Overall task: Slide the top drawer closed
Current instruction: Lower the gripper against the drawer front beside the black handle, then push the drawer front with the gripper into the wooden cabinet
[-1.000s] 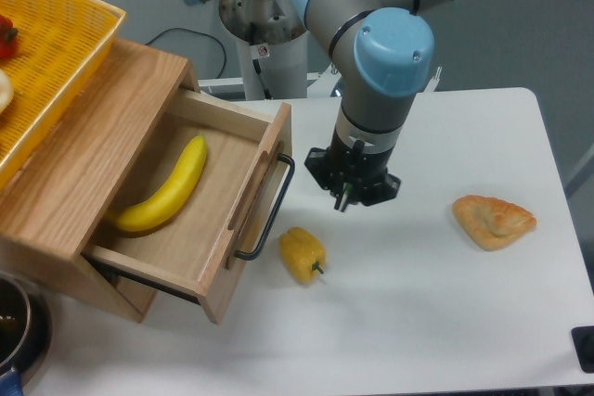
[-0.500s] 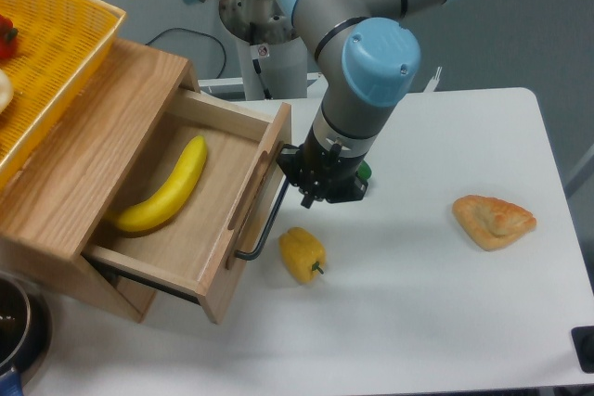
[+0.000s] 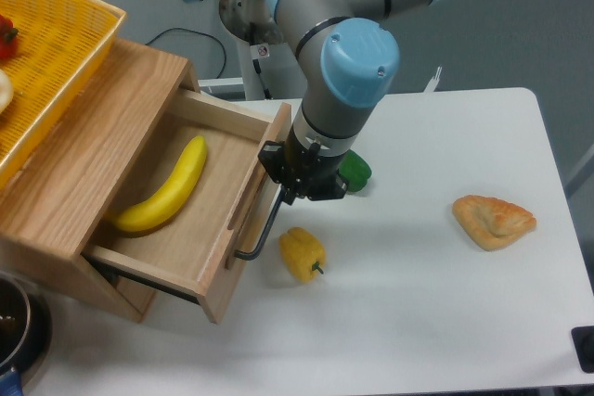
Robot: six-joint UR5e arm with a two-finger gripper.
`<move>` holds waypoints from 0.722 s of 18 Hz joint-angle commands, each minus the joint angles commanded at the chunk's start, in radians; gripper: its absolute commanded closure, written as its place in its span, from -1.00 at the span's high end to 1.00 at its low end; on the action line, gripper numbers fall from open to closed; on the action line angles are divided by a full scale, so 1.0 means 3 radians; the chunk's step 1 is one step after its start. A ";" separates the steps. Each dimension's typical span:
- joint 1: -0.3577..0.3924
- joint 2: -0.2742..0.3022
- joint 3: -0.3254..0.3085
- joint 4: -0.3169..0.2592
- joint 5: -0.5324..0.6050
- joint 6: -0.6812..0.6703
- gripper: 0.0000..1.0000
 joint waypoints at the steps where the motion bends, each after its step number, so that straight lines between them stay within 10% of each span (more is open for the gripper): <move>1: -0.0030 0.0015 -0.0015 0.0000 -0.0005 -0.0026 -1.00; 13: -0.0373 0.0112 -0.0133 0.0005 -0.0081 -0.0327 -1.00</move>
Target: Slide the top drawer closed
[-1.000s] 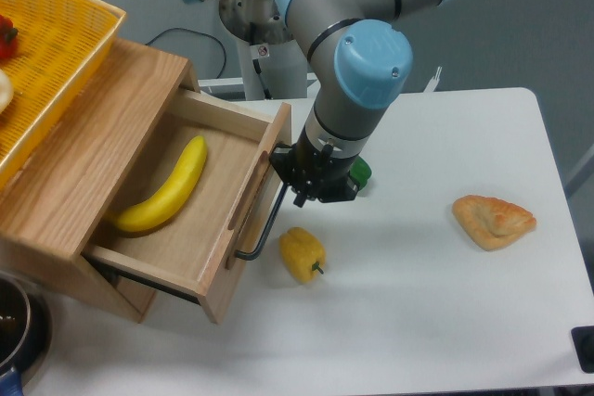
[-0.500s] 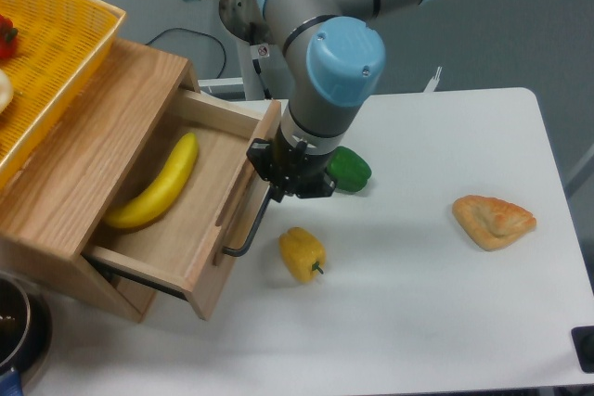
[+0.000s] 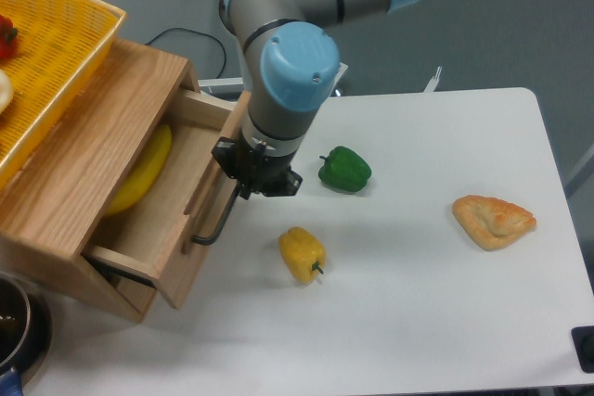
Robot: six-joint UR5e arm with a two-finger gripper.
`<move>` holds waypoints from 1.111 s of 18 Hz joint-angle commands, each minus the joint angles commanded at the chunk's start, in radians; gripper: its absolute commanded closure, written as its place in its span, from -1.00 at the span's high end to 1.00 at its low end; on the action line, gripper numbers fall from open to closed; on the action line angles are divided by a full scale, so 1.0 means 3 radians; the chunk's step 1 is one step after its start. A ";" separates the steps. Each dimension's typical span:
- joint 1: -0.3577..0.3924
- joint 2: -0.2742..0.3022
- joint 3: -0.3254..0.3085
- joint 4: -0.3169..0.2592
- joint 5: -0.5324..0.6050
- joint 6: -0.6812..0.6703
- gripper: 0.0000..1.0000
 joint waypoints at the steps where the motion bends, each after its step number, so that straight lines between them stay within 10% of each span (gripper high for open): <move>1: -0.0005 0.0010 -0.0010 0.0000 -0.0036 -0.0056 -1.00; 20: -0.0333 0.0031 -0.0026 0.0026 -0.0246 -0.0348 -1.00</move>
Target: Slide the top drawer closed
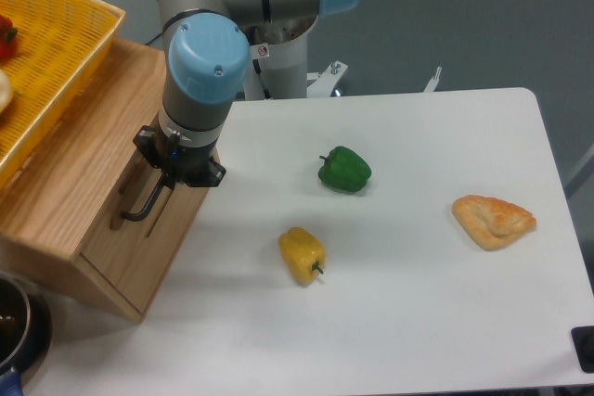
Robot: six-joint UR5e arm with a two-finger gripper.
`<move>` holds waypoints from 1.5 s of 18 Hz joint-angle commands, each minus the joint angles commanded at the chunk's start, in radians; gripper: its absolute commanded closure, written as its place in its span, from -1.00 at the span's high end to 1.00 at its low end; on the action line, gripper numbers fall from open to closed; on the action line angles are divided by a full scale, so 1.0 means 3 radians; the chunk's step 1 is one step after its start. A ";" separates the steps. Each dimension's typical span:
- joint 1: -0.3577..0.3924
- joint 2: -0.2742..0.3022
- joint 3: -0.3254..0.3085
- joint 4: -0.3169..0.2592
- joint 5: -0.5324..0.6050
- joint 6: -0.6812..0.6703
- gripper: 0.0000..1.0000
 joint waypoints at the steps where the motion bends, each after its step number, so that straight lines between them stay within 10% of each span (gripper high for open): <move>1: 0.0005 0.0000 0.0000 0.0005 0.0000 0.0000 -1.00; 9: 0.0459 0.0010 0.0051 0.0500 0.0010 0.0046 -0.16; 13: 0.0721 -0.0051 0.0021 0.0863 0.0137 0.0183 0.97; 23: 0.1130 -0.0567 0.0046 0.1559 0.0812 0.0654 1.00; 27: 0.1441 -0.0726 0.0031 0.1554 0.0879 0.1633 1.00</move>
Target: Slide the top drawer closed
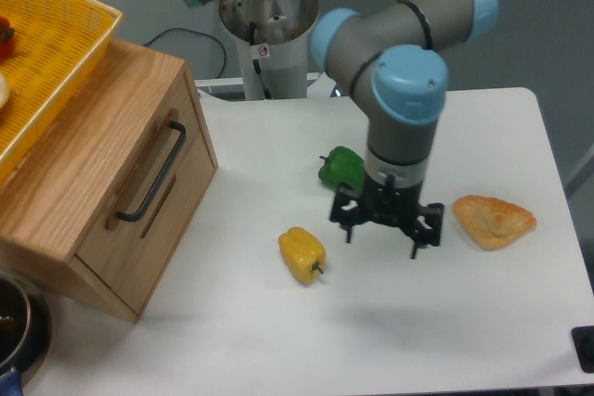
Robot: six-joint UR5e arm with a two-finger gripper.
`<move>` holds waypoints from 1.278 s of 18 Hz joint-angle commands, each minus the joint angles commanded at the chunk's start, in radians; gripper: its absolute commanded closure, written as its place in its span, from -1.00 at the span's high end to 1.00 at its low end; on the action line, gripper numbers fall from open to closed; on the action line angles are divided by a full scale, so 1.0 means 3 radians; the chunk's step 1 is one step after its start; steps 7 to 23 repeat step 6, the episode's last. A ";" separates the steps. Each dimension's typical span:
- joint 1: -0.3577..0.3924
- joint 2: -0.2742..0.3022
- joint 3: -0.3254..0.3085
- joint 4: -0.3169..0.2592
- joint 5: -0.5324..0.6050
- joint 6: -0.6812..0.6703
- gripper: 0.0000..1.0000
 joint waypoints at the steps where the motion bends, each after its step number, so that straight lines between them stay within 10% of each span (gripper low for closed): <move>1: 0.0107 -0.0071 0.0041 0.0000 0.0005 0.0251 1.00; 23: 0.0313 -0.0220 0.0148 -0.0015 0.0026 0.0734 1.00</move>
